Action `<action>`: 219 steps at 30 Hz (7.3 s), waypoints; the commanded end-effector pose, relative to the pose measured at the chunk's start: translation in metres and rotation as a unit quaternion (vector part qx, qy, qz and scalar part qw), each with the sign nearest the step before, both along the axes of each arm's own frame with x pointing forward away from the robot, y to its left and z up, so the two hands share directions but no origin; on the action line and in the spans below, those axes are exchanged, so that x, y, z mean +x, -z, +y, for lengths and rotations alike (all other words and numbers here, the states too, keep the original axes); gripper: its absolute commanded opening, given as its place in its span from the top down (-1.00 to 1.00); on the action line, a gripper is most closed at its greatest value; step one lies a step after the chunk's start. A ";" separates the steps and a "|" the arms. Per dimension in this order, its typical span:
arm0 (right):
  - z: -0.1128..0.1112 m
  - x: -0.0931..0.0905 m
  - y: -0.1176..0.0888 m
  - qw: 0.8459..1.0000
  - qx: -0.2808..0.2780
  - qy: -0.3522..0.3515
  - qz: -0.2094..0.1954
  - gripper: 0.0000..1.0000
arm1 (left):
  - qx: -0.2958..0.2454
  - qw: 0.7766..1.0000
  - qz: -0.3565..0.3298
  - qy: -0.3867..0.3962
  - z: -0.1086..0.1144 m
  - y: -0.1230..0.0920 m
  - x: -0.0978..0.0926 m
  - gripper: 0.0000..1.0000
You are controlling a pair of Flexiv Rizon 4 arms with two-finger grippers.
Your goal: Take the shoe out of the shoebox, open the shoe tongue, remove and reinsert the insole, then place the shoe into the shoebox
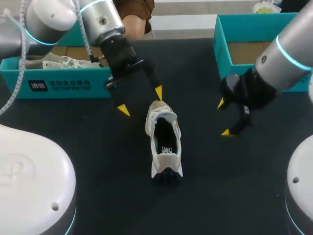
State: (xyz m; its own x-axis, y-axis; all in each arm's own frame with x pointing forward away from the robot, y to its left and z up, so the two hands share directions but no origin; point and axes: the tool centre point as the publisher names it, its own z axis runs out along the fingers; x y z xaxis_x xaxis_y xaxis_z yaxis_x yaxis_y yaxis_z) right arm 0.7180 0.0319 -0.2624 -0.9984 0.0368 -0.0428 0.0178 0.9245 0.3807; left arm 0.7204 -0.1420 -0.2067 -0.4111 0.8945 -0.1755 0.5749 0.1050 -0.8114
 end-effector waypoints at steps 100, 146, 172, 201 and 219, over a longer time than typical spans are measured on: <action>-0.039 -0.014 -0.101 0.999 -0.029 0.024 0.010 -1.00 | 0.074 0.924 -0.327 0.181 -0.067 0.181 -0.019 1.00; -0.039 -0.014 -0.101 0.999 -0.029 0.024 0.010 -1.00 | 0.052 0.905 -0.391 0.159 -0.055 0.150 -0.013 1.00; -0.039 -0.014 -0.101 0.999 -0.029 0.024 0.010 -1.00 | 0.121 0.836 -0.526 0.097 -0.048 0.131 0.034 -0.84; -0.039 -0.014 -0.101 0.999 -0.029 0.024 0.010 -1.00 | 0.120 0.846 -0.508 0.112 -0.052 0.110 0.028 -1.00; -0.039 -0.014 -0.101 0.999 -0.029 0.024 0.010 -1.00 | 0.130 0.850 -0.502 0.093 -0.046 0.102 0.049 -1.00</action>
